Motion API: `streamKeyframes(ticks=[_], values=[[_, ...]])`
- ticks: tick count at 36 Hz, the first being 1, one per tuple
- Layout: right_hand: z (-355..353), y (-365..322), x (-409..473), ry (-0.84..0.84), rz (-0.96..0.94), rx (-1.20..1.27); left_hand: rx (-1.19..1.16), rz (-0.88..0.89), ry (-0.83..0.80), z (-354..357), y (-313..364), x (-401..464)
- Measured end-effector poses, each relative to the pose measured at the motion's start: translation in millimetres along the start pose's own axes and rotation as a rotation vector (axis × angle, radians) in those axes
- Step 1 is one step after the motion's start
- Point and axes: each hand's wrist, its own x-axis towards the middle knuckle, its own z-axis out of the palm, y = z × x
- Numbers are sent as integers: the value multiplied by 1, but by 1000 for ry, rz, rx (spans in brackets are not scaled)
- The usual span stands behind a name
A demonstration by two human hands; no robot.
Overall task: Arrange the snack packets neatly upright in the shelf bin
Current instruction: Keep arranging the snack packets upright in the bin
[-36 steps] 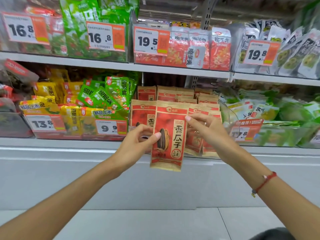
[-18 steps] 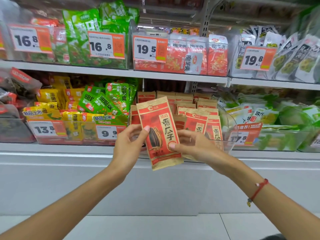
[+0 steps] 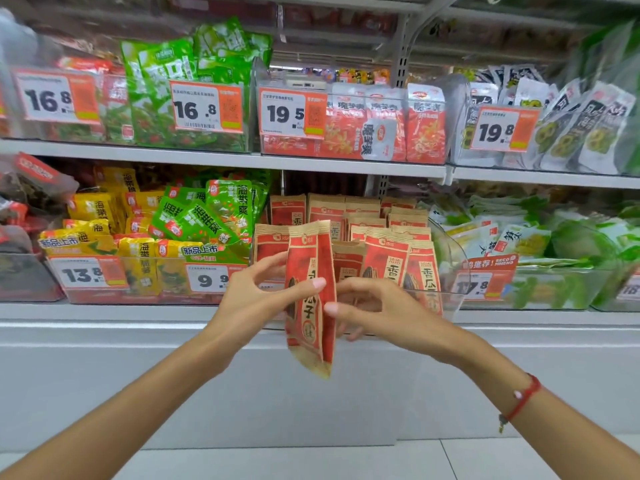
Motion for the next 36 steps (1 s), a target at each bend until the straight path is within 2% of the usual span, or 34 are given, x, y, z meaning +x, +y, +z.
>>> streamKeyframes(ticks=[6, 13, 15, 21, 23, 27, 31, 34, 36], values=[[2, -7, 1, 205, -70, 217, 13, -24, -251, -4, -1, 1], [4, -14, 4, 246, -62, 419, -86, -32, -203, 5, -2, -2], [4, -14, 5, 260, -89, 375, -109, -13, -120, 7, -2, -3], [16, -12, 3, 282, -213, 4, -276, 13, 209, 6, 12, -2], [18, -12, 3, 306, -222, -48, -289, 24, 267, 6, 15, -3], [22, -18, -1, 362, -237, -87, -300, 41, 319, 10, 16, -7], [32, -17, -2, 462, -225, -317, -246, 43, 321, 11, 13, -9], [27, -14, 1, 493, -256, -255, -208, 37, 272, 13, 14, -12], [16, -13, 3, 494, -194, -153, -197, 34, 217, 12, 14, -12]])
